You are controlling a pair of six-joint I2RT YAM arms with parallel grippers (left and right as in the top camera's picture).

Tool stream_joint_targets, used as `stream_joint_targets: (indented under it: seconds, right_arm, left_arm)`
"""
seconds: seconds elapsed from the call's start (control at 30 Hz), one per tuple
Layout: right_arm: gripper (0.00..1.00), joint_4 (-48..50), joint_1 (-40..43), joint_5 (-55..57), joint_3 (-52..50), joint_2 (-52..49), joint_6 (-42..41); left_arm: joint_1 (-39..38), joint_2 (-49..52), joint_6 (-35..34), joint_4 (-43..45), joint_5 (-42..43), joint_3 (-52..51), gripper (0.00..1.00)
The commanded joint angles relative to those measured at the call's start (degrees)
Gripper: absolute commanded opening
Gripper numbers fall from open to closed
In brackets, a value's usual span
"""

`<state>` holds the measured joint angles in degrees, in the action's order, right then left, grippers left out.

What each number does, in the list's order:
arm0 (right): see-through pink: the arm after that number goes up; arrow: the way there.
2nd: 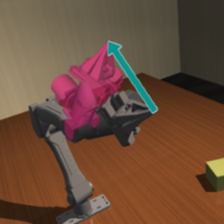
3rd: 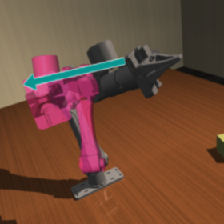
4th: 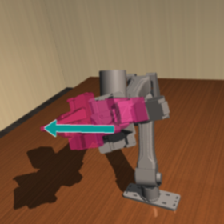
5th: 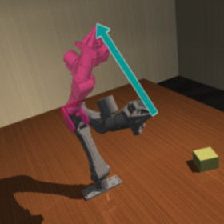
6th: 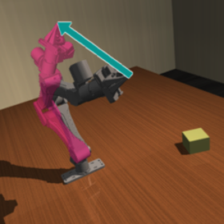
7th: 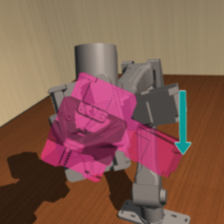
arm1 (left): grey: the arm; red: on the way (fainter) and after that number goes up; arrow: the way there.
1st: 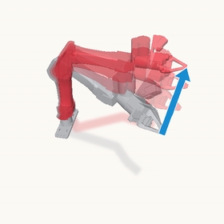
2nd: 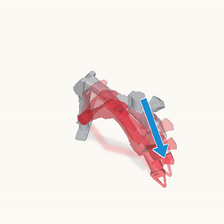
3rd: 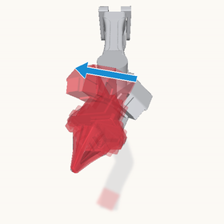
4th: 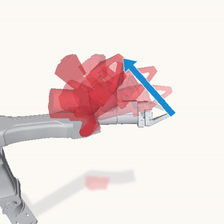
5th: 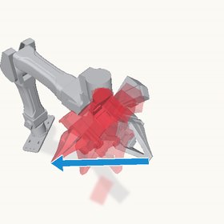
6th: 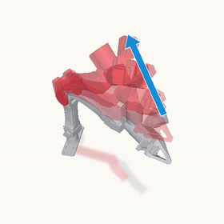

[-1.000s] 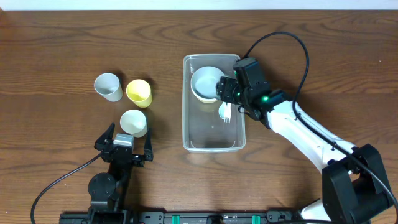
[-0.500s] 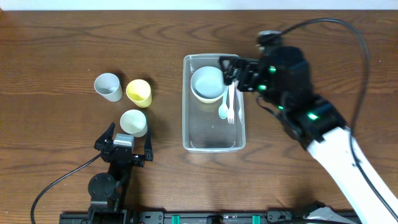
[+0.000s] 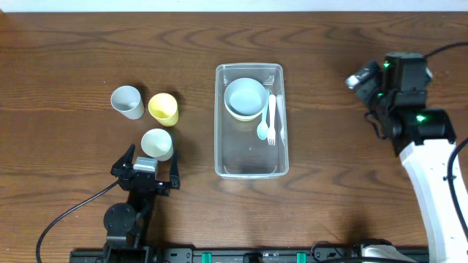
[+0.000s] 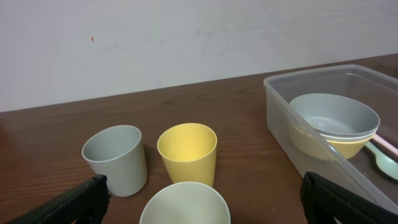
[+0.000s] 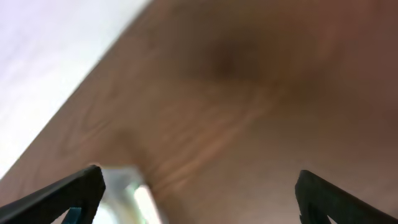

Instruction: Pack container

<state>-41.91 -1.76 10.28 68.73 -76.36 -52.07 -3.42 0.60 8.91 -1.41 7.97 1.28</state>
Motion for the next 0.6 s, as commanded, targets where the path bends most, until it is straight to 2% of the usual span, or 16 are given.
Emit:
stream_joint_targets:
  seconds: [0.0, 0.27, 0.33, 0.43, 0.57]
  right_arm:
    - [0.99, -1.40, 3.28, 1.75, -0.11, -2.12, -5.75]
    - [0.99, -4.85, 5.18, 1.73, -0.11, -6.62, -5.75]
    - [0.99, -4.85, 5.11, 1.70, -0.11, -7.04, -5.75]
    - [0.99, -4.87, 5.14, 1.70, -0.11, -7.23, -5.75]
    - [0.99, -4.85, 5.14, 1.70, -0.11, -7.21, -5.75]
  left_arm:
    - [0.31, -0.26, 0.28, -1.79, 0.59, -1.05, 0.98]
    - [0.31, -0.26, 0.04, -0.59, 0.02, -1.05, 0.98]
    - [0.31, -0.26, -3.15, 0.48, 0.02, -1.03, 0.98]
    - [0.31, -0.26, -12.22, 0.57, 1.18, 0.83, 0.98]
    - [0.31, 2.12, -18.47, -2.69, 5.86, 5.70, 0.98]
